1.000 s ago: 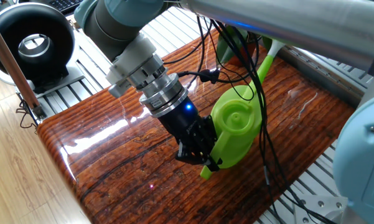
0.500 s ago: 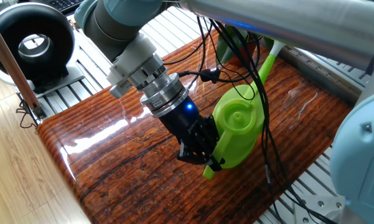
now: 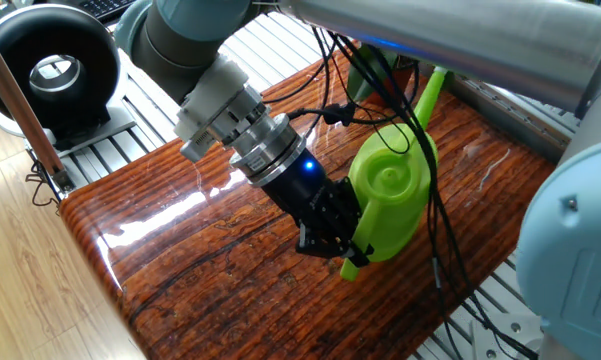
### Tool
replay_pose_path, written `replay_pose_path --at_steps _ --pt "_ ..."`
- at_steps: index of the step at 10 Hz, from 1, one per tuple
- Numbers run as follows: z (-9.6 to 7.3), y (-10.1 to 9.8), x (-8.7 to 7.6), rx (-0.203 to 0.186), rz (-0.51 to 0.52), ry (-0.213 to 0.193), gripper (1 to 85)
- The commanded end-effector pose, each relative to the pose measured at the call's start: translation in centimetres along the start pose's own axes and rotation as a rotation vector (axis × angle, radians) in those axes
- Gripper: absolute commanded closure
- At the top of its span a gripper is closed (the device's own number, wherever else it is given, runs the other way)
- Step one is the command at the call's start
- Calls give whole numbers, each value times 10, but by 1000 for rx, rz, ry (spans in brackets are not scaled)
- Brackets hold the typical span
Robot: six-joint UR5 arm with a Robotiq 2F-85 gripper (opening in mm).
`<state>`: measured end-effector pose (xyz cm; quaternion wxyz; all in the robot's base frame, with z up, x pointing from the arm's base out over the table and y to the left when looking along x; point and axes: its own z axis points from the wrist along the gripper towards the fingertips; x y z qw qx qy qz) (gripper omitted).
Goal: Water the plant
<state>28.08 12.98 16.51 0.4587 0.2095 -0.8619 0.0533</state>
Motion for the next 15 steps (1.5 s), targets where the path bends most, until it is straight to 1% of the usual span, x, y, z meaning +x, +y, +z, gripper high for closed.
replay_pose_path --at_steps 1,2,4,5,7,10,12,15 --pt "11 -13 -29 25 -29 5 843" --pt "17 -17 -34 32 -32 12 843" --pt "16 -12 -22 26 -36 44 843" --pt "17 -10 -25 21 -36 44 843" --pt "21 -9 -35 9 -33 30 843" --pt "24 -8 -41 5 -17 24 843" --pt "24 -8 -41 9 -5 29 843" --pt "27 -8 -50 12 7 34 843"
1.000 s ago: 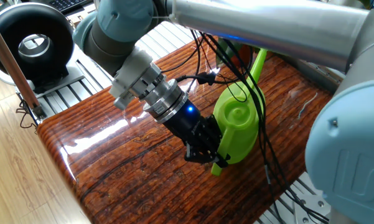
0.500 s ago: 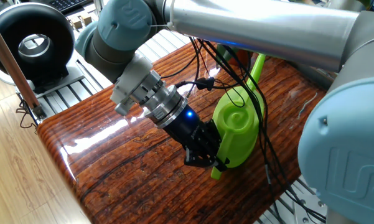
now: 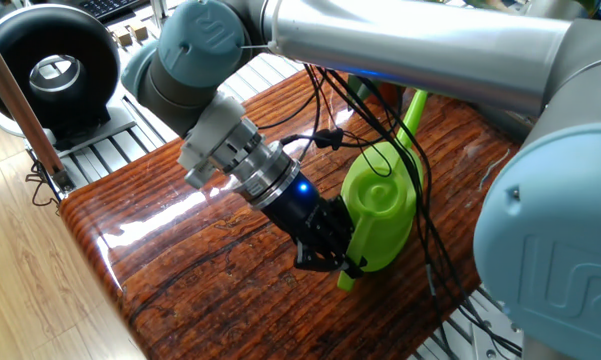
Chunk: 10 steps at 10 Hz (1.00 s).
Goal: Water the plant
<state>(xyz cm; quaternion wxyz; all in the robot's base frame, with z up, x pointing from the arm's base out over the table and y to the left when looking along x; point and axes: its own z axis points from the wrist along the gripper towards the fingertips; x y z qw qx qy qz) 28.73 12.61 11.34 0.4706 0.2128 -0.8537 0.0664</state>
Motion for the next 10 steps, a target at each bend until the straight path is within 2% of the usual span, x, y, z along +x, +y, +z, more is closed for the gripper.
replay_pose_path --at_steps 1,8,10 --pt "1 3 -5 -7 2 3 843" --pt "2 1 -8 -2 -10 9 843" --pt "3 3 -11 -10 -9 1 843"
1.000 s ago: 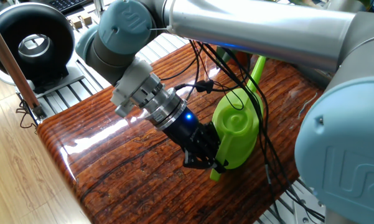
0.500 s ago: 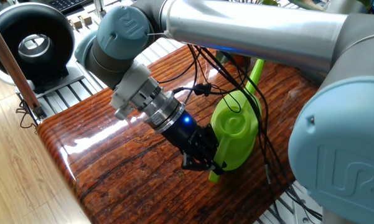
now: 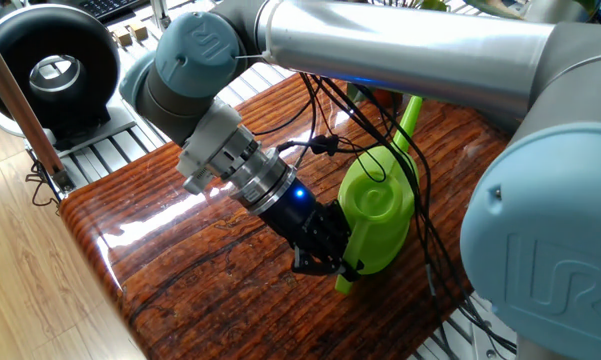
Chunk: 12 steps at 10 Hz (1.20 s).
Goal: Water the plant
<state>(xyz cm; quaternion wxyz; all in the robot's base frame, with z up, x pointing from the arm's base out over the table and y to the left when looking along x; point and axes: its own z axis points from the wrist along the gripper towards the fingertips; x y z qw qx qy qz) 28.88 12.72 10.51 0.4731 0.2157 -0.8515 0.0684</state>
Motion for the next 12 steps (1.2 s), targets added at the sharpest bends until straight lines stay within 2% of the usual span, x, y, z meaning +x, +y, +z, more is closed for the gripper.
replay_pose_path --at_steps 1,2,3,7,8,9,12 --pt "0 3 -2 -13 -6 -4 843" --pt "0 3 -2 -11 -8 -2 840" --pt "0 2 -2 -8 -18 -4 717" --pt "-1 6 -4 -24 -13 -10 667" --pt "0 7 -5 -30 -22 -14 610" --pt "-1 9 -7 -40 -34 -22 513" --pt "-11 14 -5 -31 -15 -16 390"
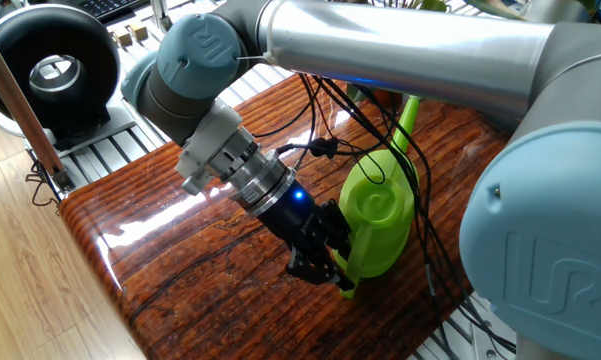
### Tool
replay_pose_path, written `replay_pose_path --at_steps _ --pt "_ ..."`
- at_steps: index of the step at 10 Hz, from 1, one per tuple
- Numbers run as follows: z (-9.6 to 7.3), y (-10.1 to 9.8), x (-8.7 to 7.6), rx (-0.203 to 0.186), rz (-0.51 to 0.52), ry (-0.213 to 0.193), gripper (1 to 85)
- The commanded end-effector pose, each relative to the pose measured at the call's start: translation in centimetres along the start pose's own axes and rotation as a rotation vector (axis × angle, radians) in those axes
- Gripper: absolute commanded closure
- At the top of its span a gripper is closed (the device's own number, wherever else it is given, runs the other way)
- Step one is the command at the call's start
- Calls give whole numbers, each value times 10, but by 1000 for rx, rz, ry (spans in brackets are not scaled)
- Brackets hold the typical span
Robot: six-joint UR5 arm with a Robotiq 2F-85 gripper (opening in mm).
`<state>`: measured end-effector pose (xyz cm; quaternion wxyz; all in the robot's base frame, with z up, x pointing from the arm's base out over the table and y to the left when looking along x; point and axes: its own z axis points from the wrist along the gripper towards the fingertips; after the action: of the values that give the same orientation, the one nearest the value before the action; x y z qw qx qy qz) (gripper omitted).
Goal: Water the plant
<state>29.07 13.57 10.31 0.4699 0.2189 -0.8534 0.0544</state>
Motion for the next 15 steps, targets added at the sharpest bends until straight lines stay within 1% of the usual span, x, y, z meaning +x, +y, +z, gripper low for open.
replay_pose_path --at_steps 1,3,5,6,7,8,9,10,11,12,13,14,15 --pt "-12 11 0 -18 0 -9 360" --pt "-22 15 7 -20 3 -13 343" --pt "-36 11 7 -14 28 -43 347" --pt "-47 4 10 15 45 -51 347" --pt "-60 5 13 21 68 -66 347" --pt "-74 10 14 20 98 -90 350" --pt "-89 13 12 29 145 -143 357" --pt "-99 20 9 31 213 -197 360" --pt "-109 33 4 16 254 -264 420" --pt "-120 40 1 4 269 -342 453" --pt "-132 47 7 -23 251 -412 453" --pt "-140 46 14 -31 225 -467 500" --pt "-149 32 16 4 245 -549 570"
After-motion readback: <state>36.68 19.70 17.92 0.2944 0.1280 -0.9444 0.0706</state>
